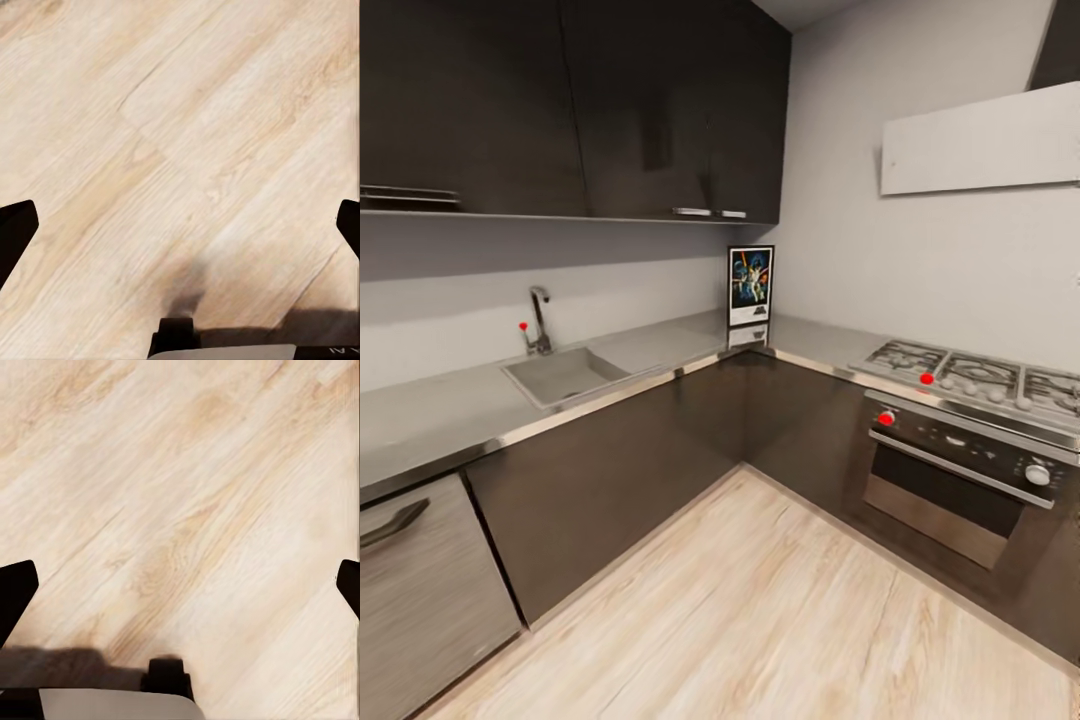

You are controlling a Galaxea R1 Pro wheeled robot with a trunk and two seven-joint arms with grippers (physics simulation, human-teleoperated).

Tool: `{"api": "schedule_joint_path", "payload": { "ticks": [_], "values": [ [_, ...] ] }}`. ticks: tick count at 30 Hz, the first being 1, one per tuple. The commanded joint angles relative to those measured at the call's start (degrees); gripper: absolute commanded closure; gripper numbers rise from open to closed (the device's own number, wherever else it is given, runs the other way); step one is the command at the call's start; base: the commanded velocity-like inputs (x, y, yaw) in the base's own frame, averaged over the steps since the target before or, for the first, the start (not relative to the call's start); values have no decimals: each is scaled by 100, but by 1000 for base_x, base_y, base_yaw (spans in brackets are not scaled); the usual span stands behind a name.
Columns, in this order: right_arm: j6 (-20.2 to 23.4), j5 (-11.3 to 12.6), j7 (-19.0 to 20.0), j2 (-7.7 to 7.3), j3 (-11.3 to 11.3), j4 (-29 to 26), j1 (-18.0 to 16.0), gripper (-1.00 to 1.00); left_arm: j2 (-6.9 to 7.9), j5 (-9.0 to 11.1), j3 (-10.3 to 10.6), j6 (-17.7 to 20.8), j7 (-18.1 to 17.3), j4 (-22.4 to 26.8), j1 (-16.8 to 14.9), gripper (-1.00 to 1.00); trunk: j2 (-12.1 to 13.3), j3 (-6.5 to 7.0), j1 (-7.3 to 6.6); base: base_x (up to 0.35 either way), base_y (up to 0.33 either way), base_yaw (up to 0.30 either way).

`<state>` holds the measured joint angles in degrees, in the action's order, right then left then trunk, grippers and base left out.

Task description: Pick up the poster from the kitchen countertop and hang it on one of the wall nails in the kitchen.

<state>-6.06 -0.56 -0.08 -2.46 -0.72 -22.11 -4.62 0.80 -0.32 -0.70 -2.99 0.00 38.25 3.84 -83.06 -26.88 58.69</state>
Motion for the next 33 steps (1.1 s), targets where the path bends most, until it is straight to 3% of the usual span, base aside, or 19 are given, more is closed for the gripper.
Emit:
{"api": "schedule_joint_path", "payload": {
  "ticks": [1, 10, 33],
  "values": [
    [-18, -6, -1, 1, -7, 5, -4, -100, -1, -4, -7, -9, 0, 7, 2, -100, -2, -5, 4, 335, -128, -158],
    [-18, -5, -1, 2, -7, 5, -4, -100, -1, -4, -8, -9, 0, 7, 2, -100, -2, -5, 4, 335, -127, -135],
    [-18, -6, -1, -9, -7, 5, -4, -100, -1, -4, -9, -16, 0, 7, 2, -100, -2, -5, 4, 335, -82, -6]
  ]
}}
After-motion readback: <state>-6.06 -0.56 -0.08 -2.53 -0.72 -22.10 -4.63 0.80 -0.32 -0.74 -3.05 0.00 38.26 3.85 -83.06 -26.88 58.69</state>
